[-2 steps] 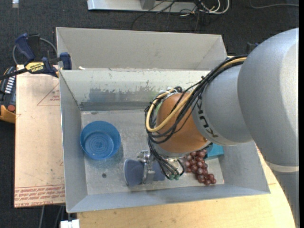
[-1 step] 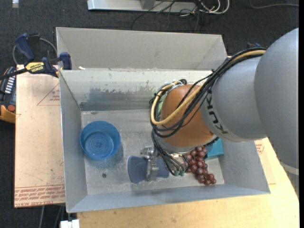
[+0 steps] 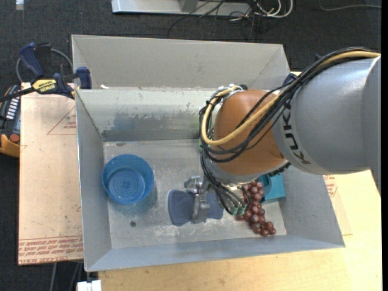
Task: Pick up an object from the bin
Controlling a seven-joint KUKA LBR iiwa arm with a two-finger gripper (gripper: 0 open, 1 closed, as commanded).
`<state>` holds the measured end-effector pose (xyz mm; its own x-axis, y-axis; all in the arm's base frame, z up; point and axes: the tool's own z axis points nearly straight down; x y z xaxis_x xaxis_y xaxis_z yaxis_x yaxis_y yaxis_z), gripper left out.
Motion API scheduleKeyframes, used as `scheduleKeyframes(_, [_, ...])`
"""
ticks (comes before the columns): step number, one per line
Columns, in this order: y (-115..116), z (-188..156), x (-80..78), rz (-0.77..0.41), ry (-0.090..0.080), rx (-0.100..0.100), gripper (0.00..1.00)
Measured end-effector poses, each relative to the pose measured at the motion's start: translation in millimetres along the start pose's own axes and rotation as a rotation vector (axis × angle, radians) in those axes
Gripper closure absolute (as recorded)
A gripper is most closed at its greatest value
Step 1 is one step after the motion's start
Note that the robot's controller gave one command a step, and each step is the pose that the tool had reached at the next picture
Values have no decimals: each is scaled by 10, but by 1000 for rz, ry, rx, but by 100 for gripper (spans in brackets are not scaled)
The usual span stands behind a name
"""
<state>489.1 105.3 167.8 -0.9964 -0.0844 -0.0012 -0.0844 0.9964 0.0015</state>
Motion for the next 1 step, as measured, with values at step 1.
scheduleKeyframes(1, [2, -394, -16, -1, -6, 0, 100])
